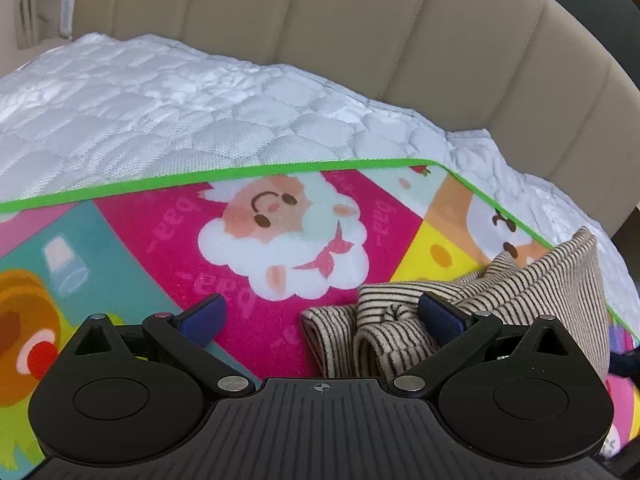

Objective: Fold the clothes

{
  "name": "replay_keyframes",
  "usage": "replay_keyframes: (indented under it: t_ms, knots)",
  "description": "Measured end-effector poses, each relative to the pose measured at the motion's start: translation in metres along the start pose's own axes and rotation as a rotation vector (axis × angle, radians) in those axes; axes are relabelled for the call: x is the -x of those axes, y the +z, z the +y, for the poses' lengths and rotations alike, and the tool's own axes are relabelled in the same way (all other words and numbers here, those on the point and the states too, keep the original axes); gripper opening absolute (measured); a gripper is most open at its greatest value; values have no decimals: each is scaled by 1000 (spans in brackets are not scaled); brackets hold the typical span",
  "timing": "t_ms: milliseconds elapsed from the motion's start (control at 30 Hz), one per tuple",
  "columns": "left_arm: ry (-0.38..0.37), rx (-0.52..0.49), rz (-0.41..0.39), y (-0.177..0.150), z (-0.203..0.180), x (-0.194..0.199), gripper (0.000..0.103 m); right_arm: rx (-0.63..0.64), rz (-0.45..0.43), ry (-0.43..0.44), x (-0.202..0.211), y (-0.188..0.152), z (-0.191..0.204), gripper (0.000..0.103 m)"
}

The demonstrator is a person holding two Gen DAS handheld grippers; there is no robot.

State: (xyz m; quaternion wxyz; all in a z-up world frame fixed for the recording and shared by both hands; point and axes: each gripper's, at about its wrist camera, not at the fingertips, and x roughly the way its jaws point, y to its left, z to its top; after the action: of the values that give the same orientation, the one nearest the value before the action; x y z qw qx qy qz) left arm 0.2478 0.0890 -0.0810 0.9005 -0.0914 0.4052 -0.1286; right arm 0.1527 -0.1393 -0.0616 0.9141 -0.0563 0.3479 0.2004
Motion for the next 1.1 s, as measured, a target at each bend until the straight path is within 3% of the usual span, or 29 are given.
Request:
replay_keyframes:
  t_ms: [333,533,633,800,967,1033,1100]
  knots:
    - [-7,4,-1,-1,3,1,103,-53,52,-1,-7,3,-3,103]
    - [-8,9,0,-2,4,2,103,-93,27,-5,6,7,-6,103]
    - [-9,12,0,-2,5,2,103,-25,38,-63,-8,-4,4,103]
    - [-15,25,2,-2,7,2,103,-36,61,-31,-6,7,-4,103]
    - [-13,23,0,-2,7,2,103,-118,-13,-25,24,15,-29,103]
    - [-13,22,0,-2,7,2,103,-155,-37,-61,34,14,-40,103]
    - [-17,22,1,-2,7,2,103,-138,21,-132,23,8,-47,103]
